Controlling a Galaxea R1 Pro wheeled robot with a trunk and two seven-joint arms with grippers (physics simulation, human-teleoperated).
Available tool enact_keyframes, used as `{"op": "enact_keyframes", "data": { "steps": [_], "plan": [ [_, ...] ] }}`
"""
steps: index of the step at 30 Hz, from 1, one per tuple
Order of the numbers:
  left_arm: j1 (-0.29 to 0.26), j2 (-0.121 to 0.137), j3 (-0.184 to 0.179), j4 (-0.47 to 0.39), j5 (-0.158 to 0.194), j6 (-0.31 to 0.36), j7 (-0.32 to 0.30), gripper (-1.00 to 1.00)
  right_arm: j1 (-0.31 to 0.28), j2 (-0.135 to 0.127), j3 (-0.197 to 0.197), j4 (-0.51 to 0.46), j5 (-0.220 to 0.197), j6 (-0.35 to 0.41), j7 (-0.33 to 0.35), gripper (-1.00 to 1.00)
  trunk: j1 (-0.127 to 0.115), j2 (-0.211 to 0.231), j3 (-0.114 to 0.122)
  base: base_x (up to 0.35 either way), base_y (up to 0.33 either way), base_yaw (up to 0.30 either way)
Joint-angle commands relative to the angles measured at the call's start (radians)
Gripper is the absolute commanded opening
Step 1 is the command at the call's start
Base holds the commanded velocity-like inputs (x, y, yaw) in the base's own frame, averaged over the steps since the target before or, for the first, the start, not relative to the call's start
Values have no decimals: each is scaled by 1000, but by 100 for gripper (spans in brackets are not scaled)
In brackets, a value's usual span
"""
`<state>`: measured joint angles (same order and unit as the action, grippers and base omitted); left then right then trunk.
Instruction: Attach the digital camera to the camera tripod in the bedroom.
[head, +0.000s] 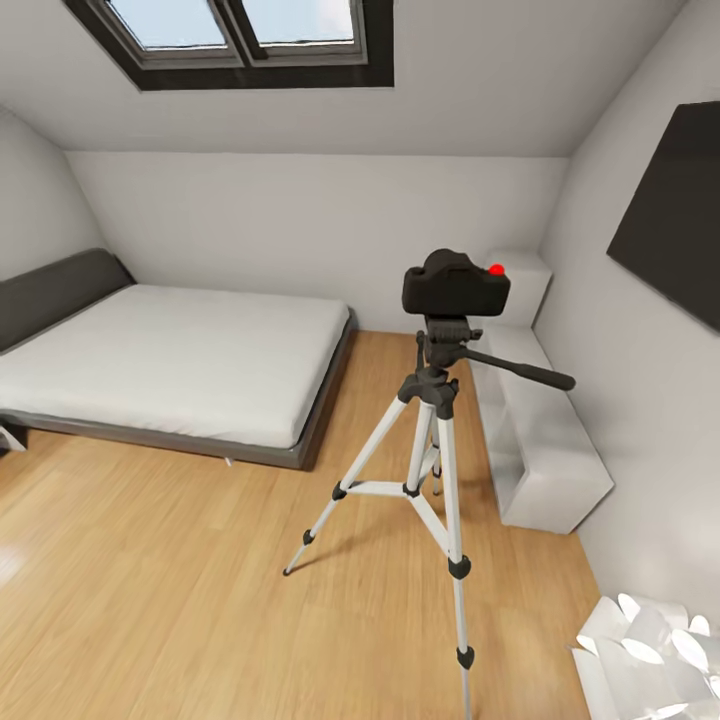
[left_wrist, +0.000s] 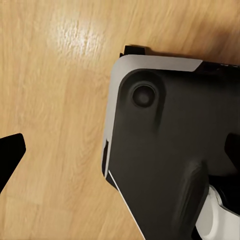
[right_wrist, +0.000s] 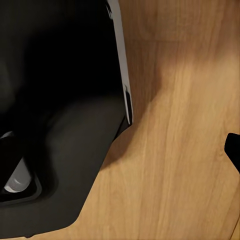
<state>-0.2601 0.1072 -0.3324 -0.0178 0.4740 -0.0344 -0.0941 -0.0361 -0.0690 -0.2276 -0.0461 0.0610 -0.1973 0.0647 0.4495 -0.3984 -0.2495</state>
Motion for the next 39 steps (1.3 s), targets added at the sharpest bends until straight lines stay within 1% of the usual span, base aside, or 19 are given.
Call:
{"op": "enact_keyframes", "data": {
  "steps": [1,39],
  "plan": [
    [-1,0,-9,1,9,-3,-4,100,-1,0,-9,1,6,-4,4,100,1,-2,0,0,0,0],
    [-1,0,-8,-4,7,-4,-4,100,-1,-1,-10,2,-1,-14,4,100,1,-2,61,0,0,0]
  ]
}}
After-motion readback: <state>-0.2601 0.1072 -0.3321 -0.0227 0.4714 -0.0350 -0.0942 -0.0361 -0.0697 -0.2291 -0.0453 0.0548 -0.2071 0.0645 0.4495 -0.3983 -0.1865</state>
